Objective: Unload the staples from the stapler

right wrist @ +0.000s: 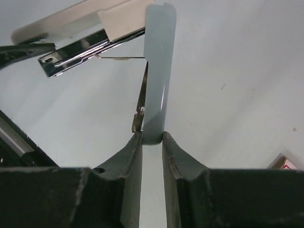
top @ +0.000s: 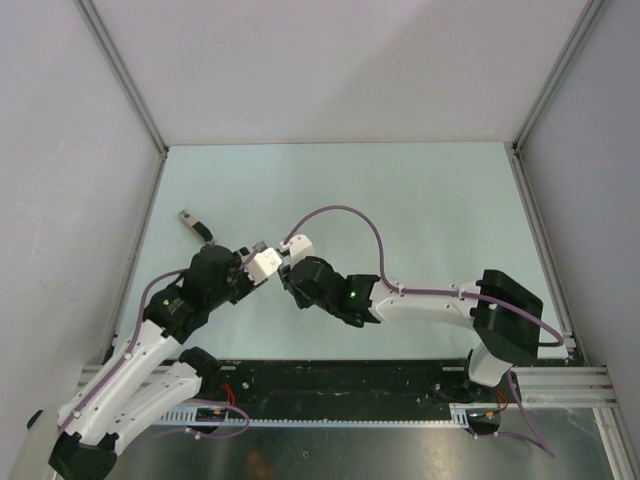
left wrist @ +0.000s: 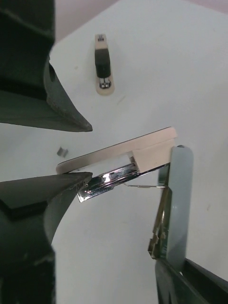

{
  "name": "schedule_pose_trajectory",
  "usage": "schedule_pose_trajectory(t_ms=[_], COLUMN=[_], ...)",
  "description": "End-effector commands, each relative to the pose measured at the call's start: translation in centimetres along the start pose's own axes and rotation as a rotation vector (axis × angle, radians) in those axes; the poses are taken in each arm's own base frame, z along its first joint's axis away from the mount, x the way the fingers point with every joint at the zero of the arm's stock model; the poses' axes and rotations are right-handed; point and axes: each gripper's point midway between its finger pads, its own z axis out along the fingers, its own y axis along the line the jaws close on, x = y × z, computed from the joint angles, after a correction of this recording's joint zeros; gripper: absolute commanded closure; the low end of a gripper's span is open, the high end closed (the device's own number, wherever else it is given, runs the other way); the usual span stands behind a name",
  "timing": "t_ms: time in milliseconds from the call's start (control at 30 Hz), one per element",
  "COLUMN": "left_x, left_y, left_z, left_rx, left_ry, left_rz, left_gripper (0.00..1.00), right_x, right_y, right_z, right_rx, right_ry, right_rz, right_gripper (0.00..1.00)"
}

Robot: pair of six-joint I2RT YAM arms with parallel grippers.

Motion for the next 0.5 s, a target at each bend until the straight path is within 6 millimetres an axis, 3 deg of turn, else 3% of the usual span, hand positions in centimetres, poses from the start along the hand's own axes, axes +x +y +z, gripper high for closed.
schedule_pose_trajectory(t_ms=[0,167,233,300,400,467], left_x=[-2.4,-2.0,-1.9,-1.7,-1.9,-2.2], left_y=[-2.8,-3.7,-4.4,-4.7,-3.6,-1.7], left_z=[-1.0,-1.0,-1.2,-1.3,-1.5,-1.6], left_rx=[0.156,0.209,0.252,0.278,0.245,0.176], left_ry=[-0.083,-0.057,-0.049,-0.034,-0.026,-0.04], left_rz=[-0.137,-0.123,-0.107,-0.092,-0.126,-0.178], left_gripper=[0.55,0.5,0.35,0.27,0.26,0.26], right_x=[-1.6,-0.3,-0.1,0.1,0.6,0.9], right_y=[1.2,0.7,0.4,0.3,0.2,0.2], right_z=[0.4,2.1,2.8,3.4,4.1,4.4], right_rx=[-0.067,-0.047,-0.034,-0.021,-0.009,-0.001], right_ry=[-0.006,0.067,0.088,0.107,0.132,0.145], right_rz=[0.061,0.085,0.1,0.113,0.132,0.133], right_gripper=[1.0,1.0,1.0,1.0,1.0,1.0])
